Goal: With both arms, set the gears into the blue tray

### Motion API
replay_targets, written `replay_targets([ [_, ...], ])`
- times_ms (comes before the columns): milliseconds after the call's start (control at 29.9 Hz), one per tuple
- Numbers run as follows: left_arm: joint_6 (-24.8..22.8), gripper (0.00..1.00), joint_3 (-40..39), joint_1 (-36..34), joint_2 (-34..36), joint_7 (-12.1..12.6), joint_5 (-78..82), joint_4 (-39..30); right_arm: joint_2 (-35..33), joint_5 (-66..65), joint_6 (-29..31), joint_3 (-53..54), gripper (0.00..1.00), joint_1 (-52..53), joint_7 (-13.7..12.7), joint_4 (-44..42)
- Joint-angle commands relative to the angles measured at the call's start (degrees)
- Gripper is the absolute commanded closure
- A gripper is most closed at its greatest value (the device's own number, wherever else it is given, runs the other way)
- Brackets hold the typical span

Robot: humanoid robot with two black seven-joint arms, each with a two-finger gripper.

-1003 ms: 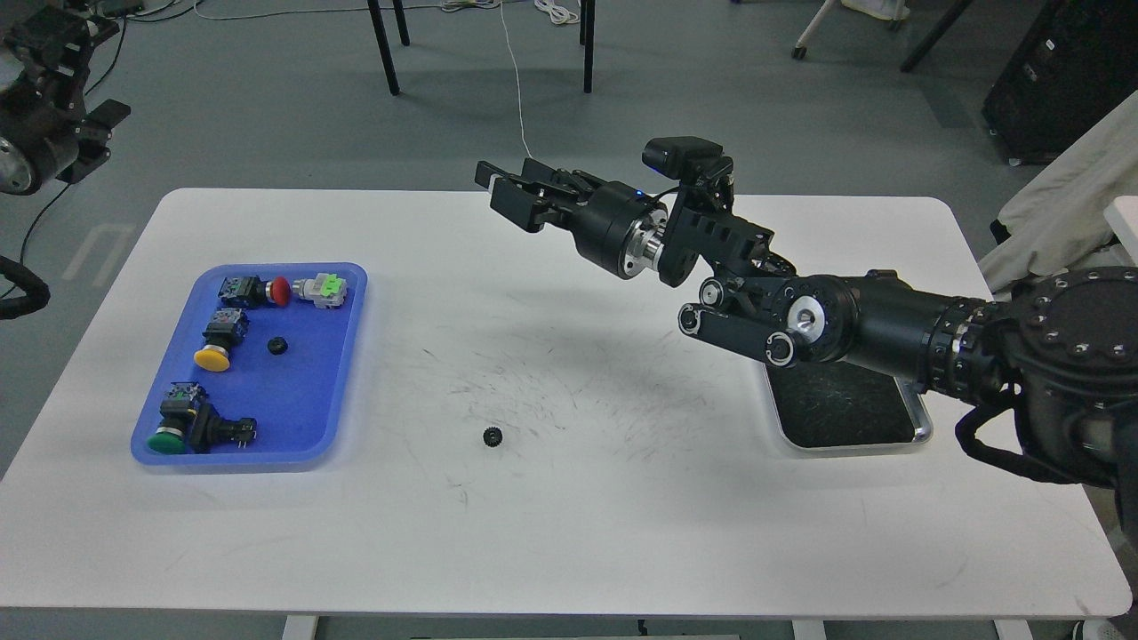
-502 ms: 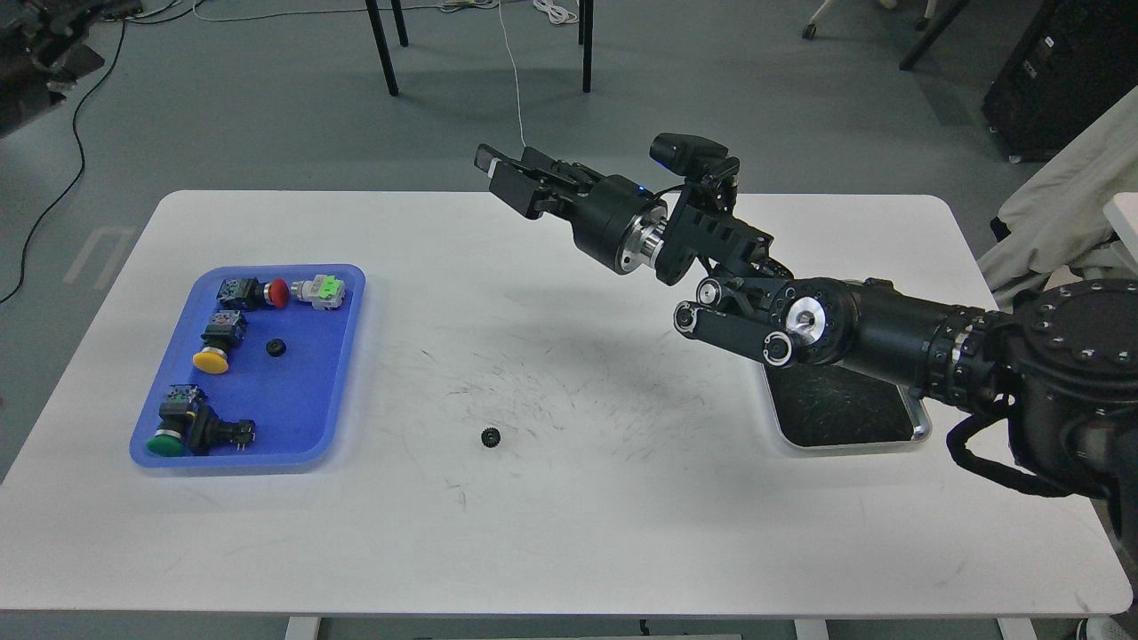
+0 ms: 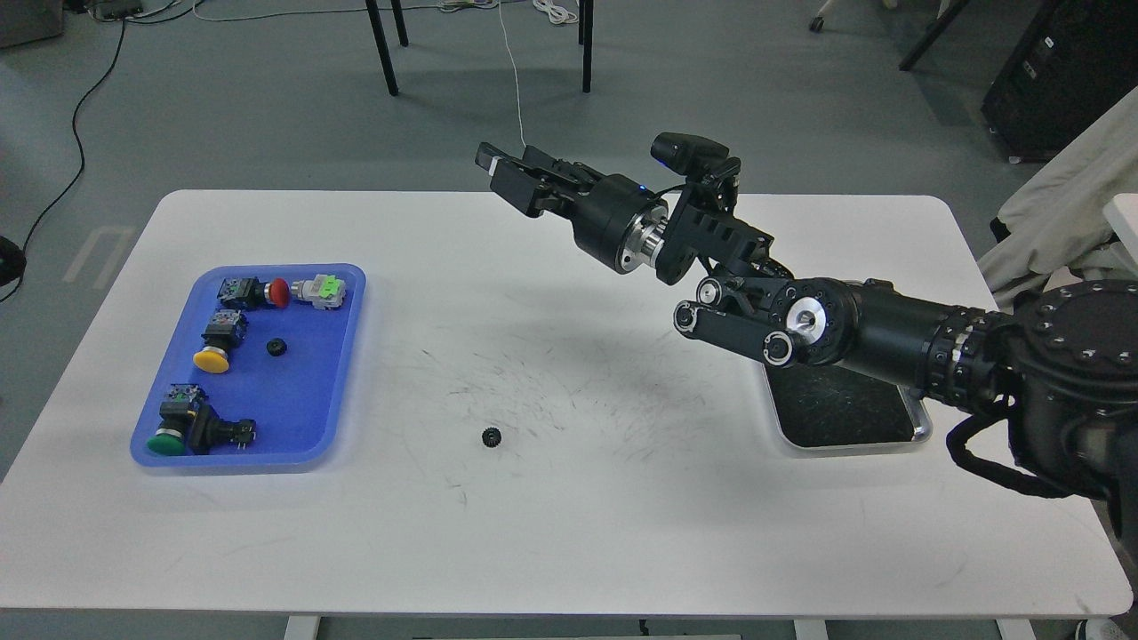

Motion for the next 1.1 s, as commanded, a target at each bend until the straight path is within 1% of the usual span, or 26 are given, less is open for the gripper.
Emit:
replay_targets([
  [0,3.7,0.04,-2.1,2.9,-2.1,-0.2,-0.3,-1.9,0.0,0.0,0.0,0.1,0.31,-0.3,0.0,-0.1],
  [134,1.9,0.03,2.9,2.5,-3.1,-0.4,4.7,-2.9,0.0,0.0,-0.1,0.1,0.31,-0.8,0.1,-0.1],
  [234,0.0,0.03,7.6,0.7,-2.8,-0.4,11.0,-4.8,0.0,0.0,-0.3,0.1,0.31,-0.9,0.1,-0.1],
  [301,-1.5,0.03,10.2,-1.6,-1.7,-0.4,15.9,-6.7,0.0,0.0,-0.4,0.1,0.31,-1.0,0.1,-0.1],
  [401,-4.0,0.03,16.4,-6.9,2.6,0.2,22.4,-11.4,0.0,0.0,-0.5,0.2,0.31,-1.1,0.1,0.0],
  [502,-6.0,0.03,23.8,-11.4,1.7,0.0,28.0,-11.5,0.0,0.0,-0.5,0.5,0.31,-1.6,0.2,-0.1],
  [535,-6.0,0.03,25.8,-12.3,1.3,0.0,29.5,-11.3,0.0,0.0,-0.5,0.9,0.31,-1.8,0.2,-0.1],
  [602,-6.4,0.03,29.3,-14.0,0.9,-1.0,33.0,-11.2,0.0,-0.1,-0.4,1.6,0.31,-1.8,0.2,-0.1],
  [635,-7.4,0.03,29.7,-15.2,1.3,-2.1,34.4,-11.3,0.0,0.0,-0.4,1.6,0.31,-1.9,0.2,-0.1],
  [702,-11.3,0.03,29.7,-17.8,1.6,-6.7,36.0,-11.0,0.0,-0.1,-0.5,1.6,0.31,-2.5,0.2,-0.1],
  [736,-12.6,0.03,29.8,-18.0,1.5,-6.7,36.0,-9.7,0.0,-0.1,-0.5,1.6,0.31,-2.6,0.2,-0.1],
  [836,-13.1,0.02,29.8,-17.8,0.8,-6.7,36.1,-3.8,0.0,-0.1,-1.0,1.6,0.31,-2.9,0.2,-0.1],
  [1003,-12.6,0.02,29.8,-17.8,0.2,-6.7,36.9,-2.5,-1.4,0.3,-0.9,3.8,0.31,-2.9,0.1,0.4],
  [1036,-12.7,0.02,29.7,-17.8,0.2,-6.7,36.9,-2.5,-2.2,0.7,-0.6,5.4,0.30,-3.0,0.0,0.5],
  [1070,-13.2,0.02,29.3,-18.1,0.6,-6.7,36.9,-2.5,-3.2,1.5,-0.3,7.0,0.27,-3.2,-0.2,0.7],
])
